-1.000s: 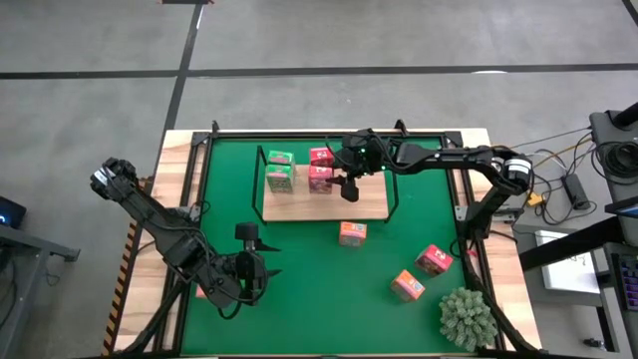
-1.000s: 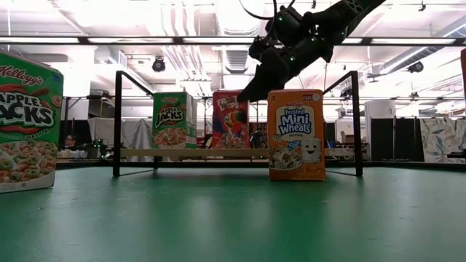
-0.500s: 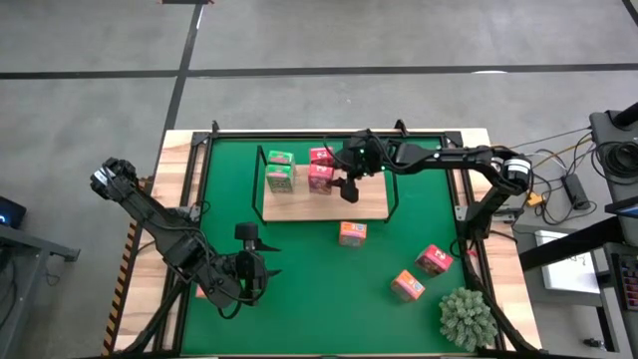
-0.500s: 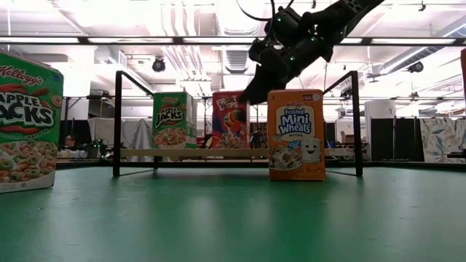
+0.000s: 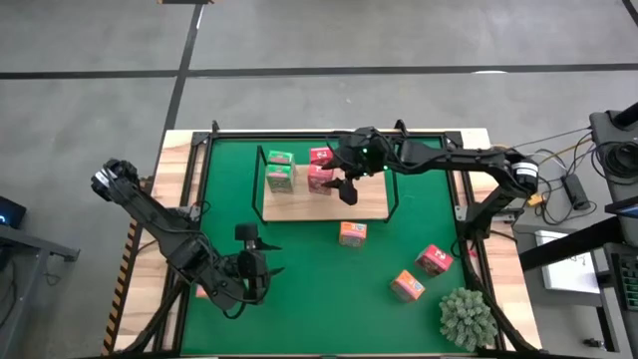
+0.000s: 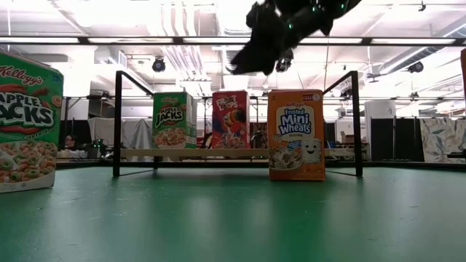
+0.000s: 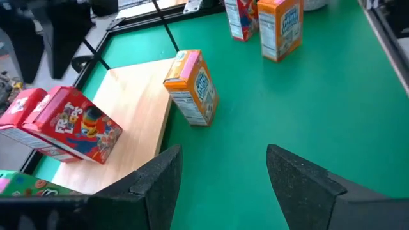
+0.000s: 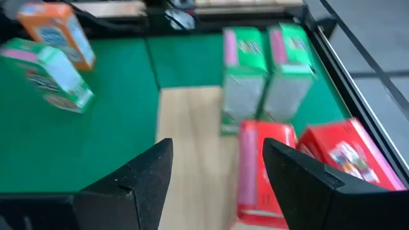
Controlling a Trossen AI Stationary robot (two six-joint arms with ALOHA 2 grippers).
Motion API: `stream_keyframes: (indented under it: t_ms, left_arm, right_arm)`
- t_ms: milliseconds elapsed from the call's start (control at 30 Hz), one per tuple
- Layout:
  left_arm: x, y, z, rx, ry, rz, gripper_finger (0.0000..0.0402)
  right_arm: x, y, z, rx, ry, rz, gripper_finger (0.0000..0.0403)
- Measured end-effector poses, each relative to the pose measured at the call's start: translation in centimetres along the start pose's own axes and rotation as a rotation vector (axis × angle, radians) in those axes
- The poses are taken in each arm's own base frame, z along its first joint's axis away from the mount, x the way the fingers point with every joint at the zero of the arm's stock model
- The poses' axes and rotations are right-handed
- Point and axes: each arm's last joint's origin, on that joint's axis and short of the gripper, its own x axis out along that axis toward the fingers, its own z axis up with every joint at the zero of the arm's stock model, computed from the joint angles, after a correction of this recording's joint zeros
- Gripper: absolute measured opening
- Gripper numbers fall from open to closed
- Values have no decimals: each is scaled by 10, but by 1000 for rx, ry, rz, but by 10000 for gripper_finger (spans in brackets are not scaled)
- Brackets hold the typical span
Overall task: Stack cereal on shelf
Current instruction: Put the left red cereal box on the shelf aligned with the other red cereal box
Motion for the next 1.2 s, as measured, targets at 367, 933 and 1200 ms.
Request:
stream_keyframes:
  t_ms: [367,933,1200]
  left_arm:
    - [16,-14,-8,31,39,23,210]
    - [16,-15,-9,53,45,16,210]
    - [4,-5,-3,178,35,-68,189]
  right_arm:
    - [-1,33,18,-94,-48,71,190]
    - [-1,35,17,-109,-42,74,161]
    - [2,51,20,-156,-60,110,129]
